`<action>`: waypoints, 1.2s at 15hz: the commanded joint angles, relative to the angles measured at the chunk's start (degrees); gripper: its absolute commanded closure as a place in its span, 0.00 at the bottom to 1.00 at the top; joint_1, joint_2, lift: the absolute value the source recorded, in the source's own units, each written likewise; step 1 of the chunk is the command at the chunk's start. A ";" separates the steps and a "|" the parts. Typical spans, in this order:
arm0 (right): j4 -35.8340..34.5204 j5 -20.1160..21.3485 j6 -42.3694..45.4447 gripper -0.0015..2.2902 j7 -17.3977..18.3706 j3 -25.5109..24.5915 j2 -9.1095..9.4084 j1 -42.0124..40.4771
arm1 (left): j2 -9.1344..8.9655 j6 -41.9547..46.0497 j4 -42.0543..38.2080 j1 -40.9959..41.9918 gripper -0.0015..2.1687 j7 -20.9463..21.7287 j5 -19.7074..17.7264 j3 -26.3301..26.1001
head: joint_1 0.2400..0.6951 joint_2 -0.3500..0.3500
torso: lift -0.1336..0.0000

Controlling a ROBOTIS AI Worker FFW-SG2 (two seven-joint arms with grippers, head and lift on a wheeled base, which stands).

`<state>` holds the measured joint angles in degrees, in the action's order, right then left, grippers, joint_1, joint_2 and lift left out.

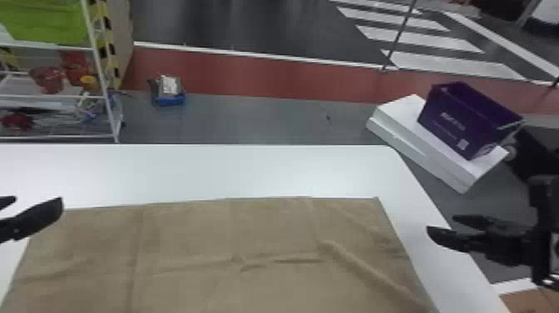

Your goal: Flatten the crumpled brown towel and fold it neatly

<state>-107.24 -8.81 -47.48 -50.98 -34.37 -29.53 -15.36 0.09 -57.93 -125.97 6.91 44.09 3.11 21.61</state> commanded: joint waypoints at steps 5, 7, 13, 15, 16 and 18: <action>1.33 -0.24 0.94 0.02 0.00 -1.13 -0.17 -0.37 | 1.50 -0.39 15.58 -15.43 0.10 16.73 17.37 -6.41 | 1.00 0.07 | 0.07; 1.94 -0.15 1.64 0.02 0.00 -1.13 -0.35 -0.37 | 3.69 0.31 19.79 -17.89 0.10 19.98 23.79 -8.78 | 1.00 0.06 | 0.07; 2.73 0.02 1.99 0.02 0.00 -0.87 -0.61 -0.28 | 8.79 -0.04 27.18 -21.23 0.12 24.47 36.27 -10.71 | 1.00 0.14 | 0.07; 2.73 0.20 1.99 0.02 0.00 -0.17 -0.52 -0.11 | 9.32 -0.92 29.11 -22.11 0.19 24.64 37.76 -11.94 | 1.00 0.17 | 0.07; 2.73 0.38 1.99 0.02 0.00 0.01 -0.44 -0.11 | 9.32 -1.62 29.73 -22.29 0.19 24.38 38.29 -12.82 | 1.00 0.18 | 0.07; 2.73 0.46 1.99 0.02 0.00 0.19 -0.44 -0.11 | 9.05 -1.62 30.52 -22.46 0.18 23.32 39.61 -14.23 | 1.00 0.19 | 0.07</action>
<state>-104.50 -8.45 -45.49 -50.97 -34.33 -30.01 -15.48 9.26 -59.41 -96.11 -15.46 67.75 41.89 8.36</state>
